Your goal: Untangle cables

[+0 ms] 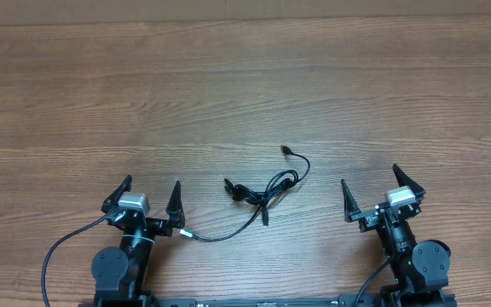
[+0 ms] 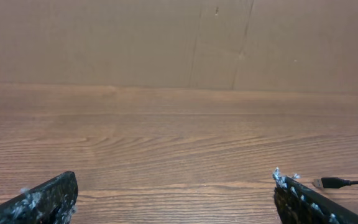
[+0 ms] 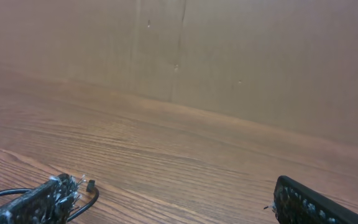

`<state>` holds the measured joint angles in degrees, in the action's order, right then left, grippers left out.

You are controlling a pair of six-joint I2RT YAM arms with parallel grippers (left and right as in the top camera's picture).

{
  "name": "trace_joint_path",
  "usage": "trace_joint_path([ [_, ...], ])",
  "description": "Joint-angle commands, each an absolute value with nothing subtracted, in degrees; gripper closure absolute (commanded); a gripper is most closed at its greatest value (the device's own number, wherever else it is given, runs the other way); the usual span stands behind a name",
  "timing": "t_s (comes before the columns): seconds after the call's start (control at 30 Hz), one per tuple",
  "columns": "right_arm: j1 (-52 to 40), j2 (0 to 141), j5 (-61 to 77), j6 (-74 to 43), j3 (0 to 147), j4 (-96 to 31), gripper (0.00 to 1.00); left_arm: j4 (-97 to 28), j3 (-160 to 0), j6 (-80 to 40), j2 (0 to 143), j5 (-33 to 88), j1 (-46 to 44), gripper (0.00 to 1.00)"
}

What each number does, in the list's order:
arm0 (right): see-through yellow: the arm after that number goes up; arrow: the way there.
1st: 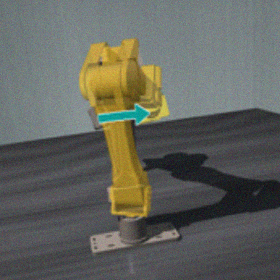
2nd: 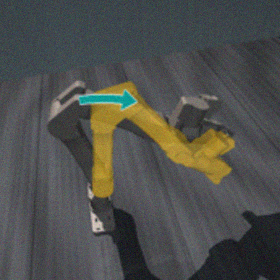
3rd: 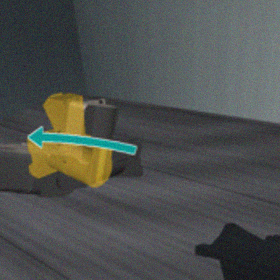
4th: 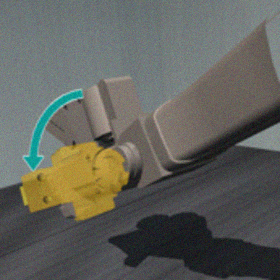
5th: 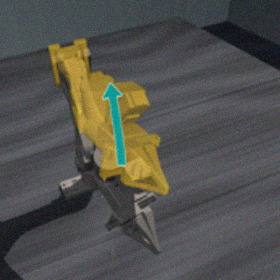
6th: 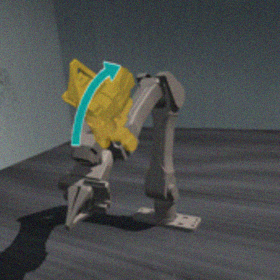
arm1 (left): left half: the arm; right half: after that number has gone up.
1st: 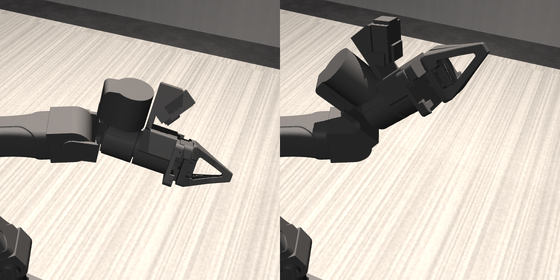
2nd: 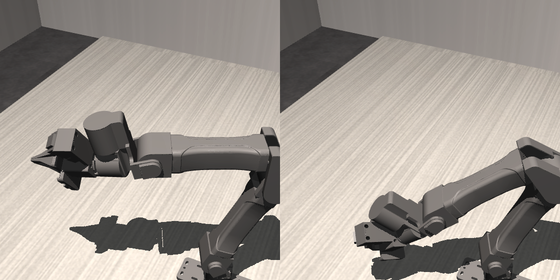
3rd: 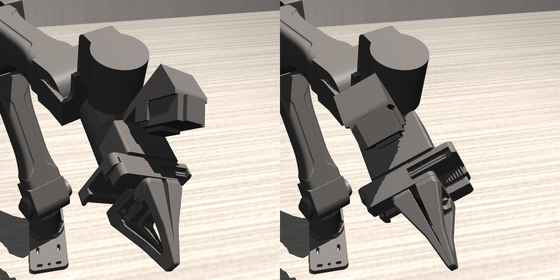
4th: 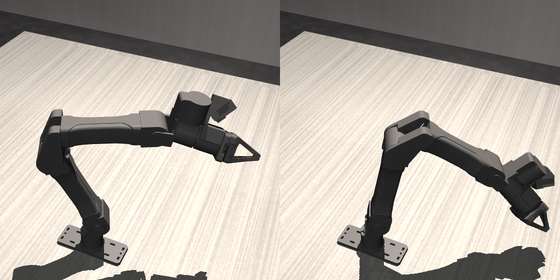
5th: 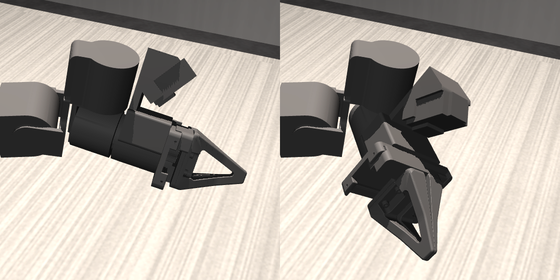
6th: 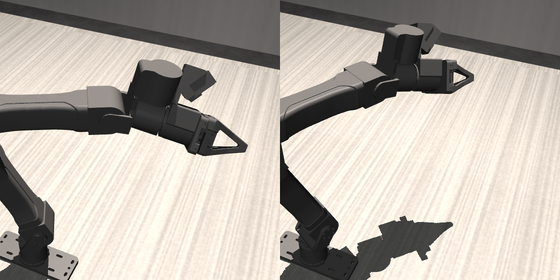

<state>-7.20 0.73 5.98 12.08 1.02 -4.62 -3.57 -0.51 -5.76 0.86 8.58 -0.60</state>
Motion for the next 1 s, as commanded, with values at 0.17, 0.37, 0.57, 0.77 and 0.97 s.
trace_joint_path([
  [0.17,-7.0,0.2,5.8,12.3,0.5,-4.4,0.00,-3.7,-0.3,-4.8,0.3,8.7,-0.1,0.00],
  [0.37,-7.0,0.2,5.8,12.3,0.5,-4.4,0.00,-3.6,-0.3,-8.1,0.3,9.3,-0.1,0.00],
  [0.57,-7.0,0.2,5.8,12.3,0.5,-4.4,0.00,-3.4,-0.6,-8.5,0.3,17.5,-0.1,0.00],
  [0.77,-7.0,0.2,5.8,12.3,0.5,-4.4,0.00,-11.4,-4.6,-7.9,0.3,21.1,-0.1,0.00],
  [0.97,-7.0,0.2,5.8,12.3,0.5,-4.4,0.00,-21.3,-13.1,-3.5,0.8,20.7,-0.1,0.00],
])
